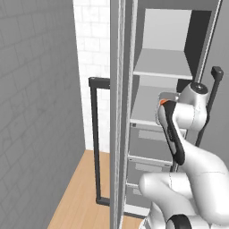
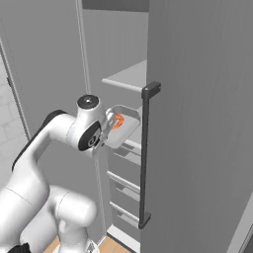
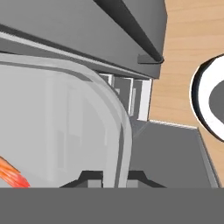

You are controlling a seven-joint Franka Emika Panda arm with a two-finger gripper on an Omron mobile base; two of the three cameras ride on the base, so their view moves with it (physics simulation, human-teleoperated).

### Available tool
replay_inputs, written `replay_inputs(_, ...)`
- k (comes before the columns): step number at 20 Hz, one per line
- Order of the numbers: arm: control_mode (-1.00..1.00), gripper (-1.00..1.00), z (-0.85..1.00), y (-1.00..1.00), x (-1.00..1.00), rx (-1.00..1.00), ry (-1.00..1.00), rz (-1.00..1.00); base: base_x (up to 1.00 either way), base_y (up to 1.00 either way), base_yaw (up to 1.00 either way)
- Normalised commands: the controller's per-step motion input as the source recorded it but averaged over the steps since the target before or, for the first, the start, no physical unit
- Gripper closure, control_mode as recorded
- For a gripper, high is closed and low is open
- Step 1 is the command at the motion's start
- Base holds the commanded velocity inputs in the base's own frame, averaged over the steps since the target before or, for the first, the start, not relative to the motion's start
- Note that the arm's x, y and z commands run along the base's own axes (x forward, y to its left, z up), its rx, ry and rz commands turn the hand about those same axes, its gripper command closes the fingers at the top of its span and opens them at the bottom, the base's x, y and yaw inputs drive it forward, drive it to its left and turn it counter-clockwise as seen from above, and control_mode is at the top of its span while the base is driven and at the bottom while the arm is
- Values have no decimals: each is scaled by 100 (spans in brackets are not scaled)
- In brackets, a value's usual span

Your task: Take the meat container that has the shrimp and place it on the second highest rack of the freezer. Then take the vegetable container that has the tomato and lime and place it on the highest rack of the freezer.

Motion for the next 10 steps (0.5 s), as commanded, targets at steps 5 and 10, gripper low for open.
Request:
replay_inputs(5, -100, 100, -28, -16, 51, 0, 0, 0, 0, 0, 0)
replay_inputs(10, -100, 100, -28, -1, 56, 0, 0, 0, 0, 0, 0)
